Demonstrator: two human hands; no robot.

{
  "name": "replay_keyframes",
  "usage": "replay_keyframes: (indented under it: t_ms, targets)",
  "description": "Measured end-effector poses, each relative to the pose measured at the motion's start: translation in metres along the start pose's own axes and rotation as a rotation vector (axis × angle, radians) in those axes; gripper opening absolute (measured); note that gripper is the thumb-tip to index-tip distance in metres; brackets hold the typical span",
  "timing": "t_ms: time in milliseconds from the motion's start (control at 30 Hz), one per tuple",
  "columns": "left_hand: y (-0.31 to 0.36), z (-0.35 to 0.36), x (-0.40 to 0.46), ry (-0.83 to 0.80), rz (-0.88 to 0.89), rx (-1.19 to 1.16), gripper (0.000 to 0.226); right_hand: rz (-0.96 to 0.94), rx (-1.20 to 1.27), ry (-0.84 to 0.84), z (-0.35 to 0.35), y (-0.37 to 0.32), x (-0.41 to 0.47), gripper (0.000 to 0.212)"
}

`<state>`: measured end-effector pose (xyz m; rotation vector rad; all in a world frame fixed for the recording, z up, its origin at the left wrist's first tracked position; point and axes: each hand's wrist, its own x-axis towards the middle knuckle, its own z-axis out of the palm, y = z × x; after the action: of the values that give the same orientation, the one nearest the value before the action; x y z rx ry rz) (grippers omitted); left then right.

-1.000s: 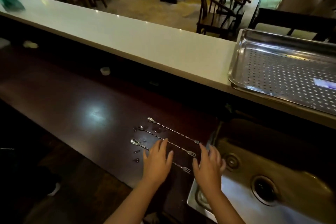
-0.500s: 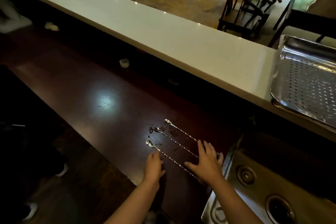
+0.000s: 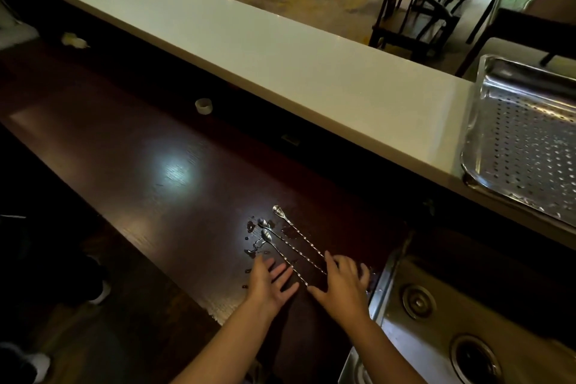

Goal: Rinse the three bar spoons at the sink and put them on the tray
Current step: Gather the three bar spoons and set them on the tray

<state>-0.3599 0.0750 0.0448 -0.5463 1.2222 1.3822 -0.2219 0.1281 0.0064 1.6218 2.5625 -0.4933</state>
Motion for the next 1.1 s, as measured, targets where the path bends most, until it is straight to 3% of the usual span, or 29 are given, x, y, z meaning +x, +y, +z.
replay_keyframes:
  t_ms: [200,500,1100]
  targets:
    - [-0.002,0.008,0.004,-0.035,-0.004,0.055,0.053,0.097,0.014,0.074,0.005,0.001,-0.011,0.051]
    - [-0.008,0.013,0.006,-0.092,-0.030,0.166,0.055,0.140,0.077,0.050,0.005,-0.007,-0.012,0.015]
    - [-0.006,0.002,0.004,-0.145,-0.058,0.245,0.056,0.189,0.035,-0.059,-0.001,-0.027,-0.012,0.023]
